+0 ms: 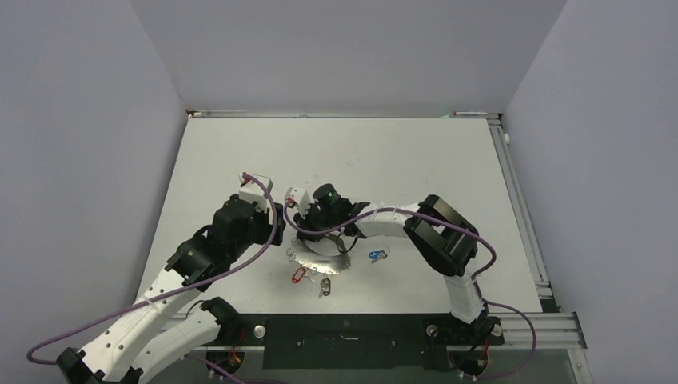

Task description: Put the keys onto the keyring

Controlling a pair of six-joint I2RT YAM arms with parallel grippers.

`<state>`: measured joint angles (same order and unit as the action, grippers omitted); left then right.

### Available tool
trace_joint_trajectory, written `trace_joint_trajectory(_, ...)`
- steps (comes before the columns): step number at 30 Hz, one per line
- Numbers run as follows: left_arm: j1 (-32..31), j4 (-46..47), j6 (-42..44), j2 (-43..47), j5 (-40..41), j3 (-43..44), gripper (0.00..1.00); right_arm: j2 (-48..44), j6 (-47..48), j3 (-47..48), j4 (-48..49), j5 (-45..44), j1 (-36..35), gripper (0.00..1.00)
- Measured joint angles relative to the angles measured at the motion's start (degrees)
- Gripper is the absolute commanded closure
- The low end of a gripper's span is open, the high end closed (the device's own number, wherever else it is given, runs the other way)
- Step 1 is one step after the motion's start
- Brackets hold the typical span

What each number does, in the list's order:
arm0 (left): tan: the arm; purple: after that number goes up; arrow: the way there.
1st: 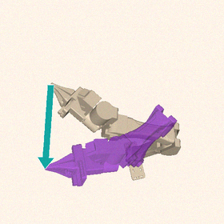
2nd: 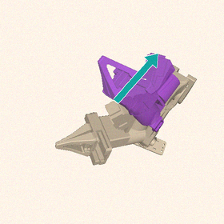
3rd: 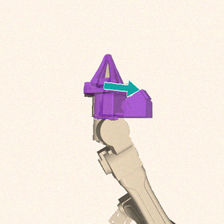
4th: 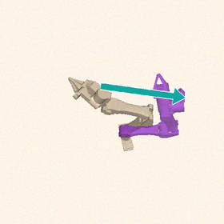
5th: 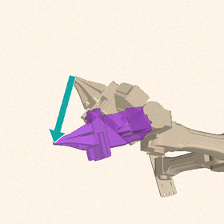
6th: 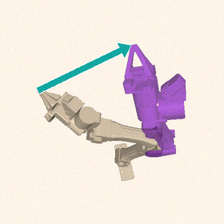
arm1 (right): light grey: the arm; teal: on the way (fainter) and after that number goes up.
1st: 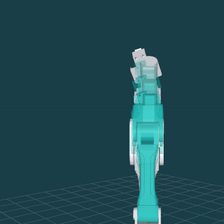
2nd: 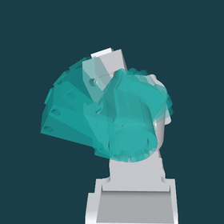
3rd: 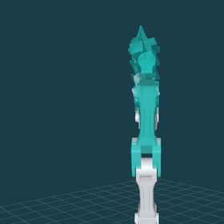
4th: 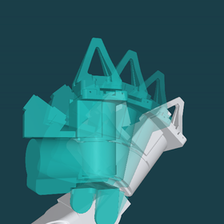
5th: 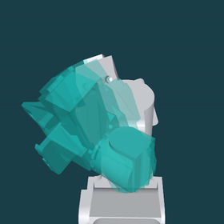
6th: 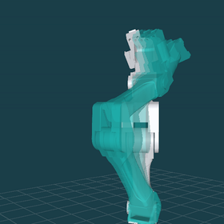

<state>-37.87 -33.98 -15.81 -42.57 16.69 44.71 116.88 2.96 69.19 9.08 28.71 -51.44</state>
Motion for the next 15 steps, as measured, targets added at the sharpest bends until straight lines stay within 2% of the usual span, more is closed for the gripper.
trace_joint_trajectory(9, 0.11, 0.85, 1.2, 2.51, -4.24, -0.33, 0.34, -12.07, 3.3, -1.75, -6.58, -1.36, -2.64, 0.95)
trace_joint_trajectory(15, 0.24, 2.91, 2.29, 6.78, -10.58, -1.18, 0.38, -22.08, 5.6, -3.91, -10.58, -1.01, -4.5, 0.95)
